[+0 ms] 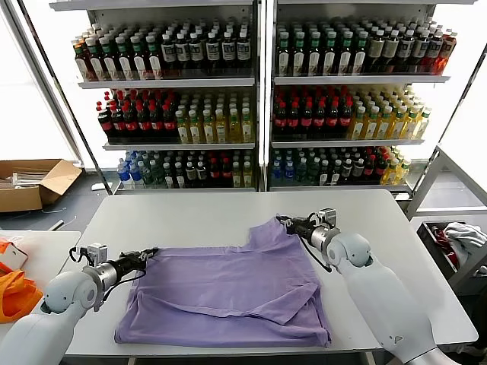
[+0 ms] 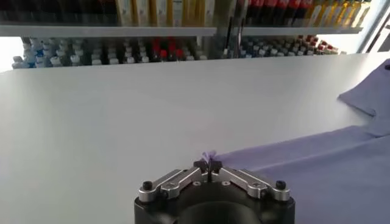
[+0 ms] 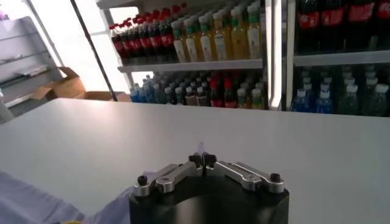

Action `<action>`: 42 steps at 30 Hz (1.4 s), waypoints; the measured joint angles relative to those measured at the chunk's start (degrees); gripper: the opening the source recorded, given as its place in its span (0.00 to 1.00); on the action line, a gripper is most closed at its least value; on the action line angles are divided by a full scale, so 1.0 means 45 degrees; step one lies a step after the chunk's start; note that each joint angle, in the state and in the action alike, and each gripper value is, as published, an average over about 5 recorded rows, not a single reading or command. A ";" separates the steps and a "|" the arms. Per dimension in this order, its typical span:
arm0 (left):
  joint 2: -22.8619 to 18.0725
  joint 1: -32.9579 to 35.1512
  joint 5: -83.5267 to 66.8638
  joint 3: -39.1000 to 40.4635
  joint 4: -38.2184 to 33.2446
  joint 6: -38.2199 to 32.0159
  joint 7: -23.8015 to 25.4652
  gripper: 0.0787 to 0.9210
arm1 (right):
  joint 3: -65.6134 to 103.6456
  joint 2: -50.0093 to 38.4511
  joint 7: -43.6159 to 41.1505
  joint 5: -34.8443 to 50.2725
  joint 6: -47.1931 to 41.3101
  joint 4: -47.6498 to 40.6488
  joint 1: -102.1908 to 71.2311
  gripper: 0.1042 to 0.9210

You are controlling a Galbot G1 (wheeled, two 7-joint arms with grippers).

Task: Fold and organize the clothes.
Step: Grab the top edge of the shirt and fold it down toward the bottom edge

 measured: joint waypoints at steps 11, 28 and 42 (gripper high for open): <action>0.0424 0.0821 -0.0246 -0.0878 -0.1529 -0.0025 -0.0077 0.01 | 0.1019 -0.0560 0.0217 0.1098 -0.0322 0.2236 -0.1300 0.00; 0.0513 0.2962 -0.0147 -0.2531 -0.4073 0.0169 -0.0591 0.01 | 0.3011 -0.1456 0.0426 0.1745 -0.0456 0.6243 -0.5658 0.00; 0.0552 0.5319 -0.0018 -0.3921 -0.5542 0.0232 -0.0539 0.01 | 0.4977 -0.1445 0.0469 0.1839 -0.0476 0.9082 -0.9846 0.00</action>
